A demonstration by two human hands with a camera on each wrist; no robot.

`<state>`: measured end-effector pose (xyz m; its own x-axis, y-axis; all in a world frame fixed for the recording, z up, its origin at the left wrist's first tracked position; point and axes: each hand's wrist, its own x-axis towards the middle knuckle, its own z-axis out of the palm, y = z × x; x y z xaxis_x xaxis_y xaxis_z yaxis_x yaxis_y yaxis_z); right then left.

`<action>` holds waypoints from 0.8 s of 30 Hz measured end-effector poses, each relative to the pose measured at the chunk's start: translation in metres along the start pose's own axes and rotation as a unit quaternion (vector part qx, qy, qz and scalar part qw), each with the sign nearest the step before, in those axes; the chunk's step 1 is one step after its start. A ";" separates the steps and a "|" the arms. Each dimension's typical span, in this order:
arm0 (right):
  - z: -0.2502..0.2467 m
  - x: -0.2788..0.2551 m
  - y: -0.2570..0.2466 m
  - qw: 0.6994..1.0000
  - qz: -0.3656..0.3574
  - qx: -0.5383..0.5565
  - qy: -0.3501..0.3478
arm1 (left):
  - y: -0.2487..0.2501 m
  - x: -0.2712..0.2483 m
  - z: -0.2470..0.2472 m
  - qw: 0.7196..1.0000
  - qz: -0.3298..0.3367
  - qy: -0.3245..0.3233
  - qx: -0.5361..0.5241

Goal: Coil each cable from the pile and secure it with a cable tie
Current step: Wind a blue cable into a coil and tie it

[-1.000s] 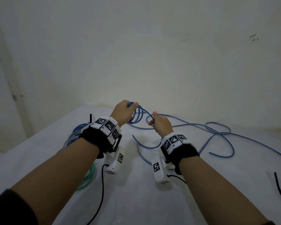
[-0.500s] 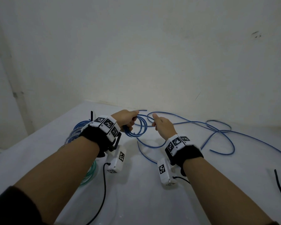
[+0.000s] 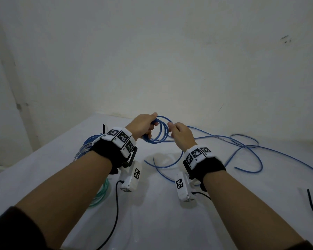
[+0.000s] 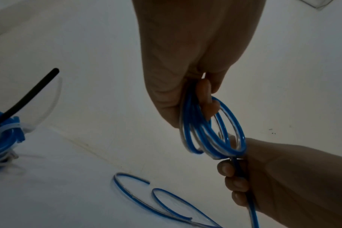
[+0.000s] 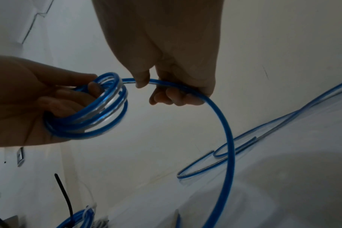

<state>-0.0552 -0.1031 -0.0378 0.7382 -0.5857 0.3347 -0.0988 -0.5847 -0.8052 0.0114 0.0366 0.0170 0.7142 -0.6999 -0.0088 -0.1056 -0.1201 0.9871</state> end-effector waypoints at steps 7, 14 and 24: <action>0.006 0.001 0.000 0.999 0.006 -0.039 -0.024 | 0.001 0.003 -0.005 0.997 0.018 0.066 -0.028; 0.008 0.000 0.002 0.998 0.026 -0.046 -0.042 | -0.003 0.010 -0.017 0.992 0.025 0.118 -0.031; 0.010 -0.005 0.013 0.980 0.132 -0.099 -0.111 | -0.010 0.007 -0.009 0.997 -0.014 0.079 -0.006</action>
<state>-0.0535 -0.1025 -0.0544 0.7949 -0.6068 -0.0052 -0.4169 -0.5399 -0.7312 0.0236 0.0393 0.0080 0.8167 -0.5769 -0.0116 -0.0765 -0.1282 0.9888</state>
